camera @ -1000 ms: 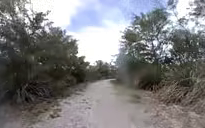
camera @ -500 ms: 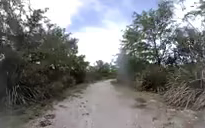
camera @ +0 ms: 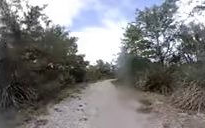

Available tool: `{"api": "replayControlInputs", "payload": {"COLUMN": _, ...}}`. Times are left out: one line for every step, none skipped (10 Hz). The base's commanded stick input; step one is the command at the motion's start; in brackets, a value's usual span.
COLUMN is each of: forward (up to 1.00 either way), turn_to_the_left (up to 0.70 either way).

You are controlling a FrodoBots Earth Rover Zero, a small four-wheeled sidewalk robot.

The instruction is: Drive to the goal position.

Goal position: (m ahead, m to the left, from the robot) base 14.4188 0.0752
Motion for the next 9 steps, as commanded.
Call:
{"api": "replayControlInputs", "payload": {"forward": 0.45, "turn_to_the_left": 0.00}}
{"api": "replayControlInputs", "payload": {"forward": 0.45, "turn_to_the_left": 0.00}}
{"api": "replayControlInputs", "payload": {"forward": 0.45, "turn_to_the_left": 0.00}}
{"api": "replayControlInputs", "payload": {"forward": 0.45, "turn_to_the_left": 0.00}}
{"api": "replayControlInputs", "payload": {"forward": 0.45, "turn_to_the_left": 0.00}}
{"api": "replayControlInputs", "payload": {"forward": 0.45, "turn_to_the_left": 0.00}}
{"api": "replayControlInputs", "payload": {"forward": 0.45, "turn_to_the_left": 0.00}}
{"api": "replayControlInputs", "payload": {"forward": 0.45, "turn_to_the_left": 0.00}}
{"api": "replayControlInputs", "payload": {"forward": 0.45, "turn_to_the_left": 0.00}}
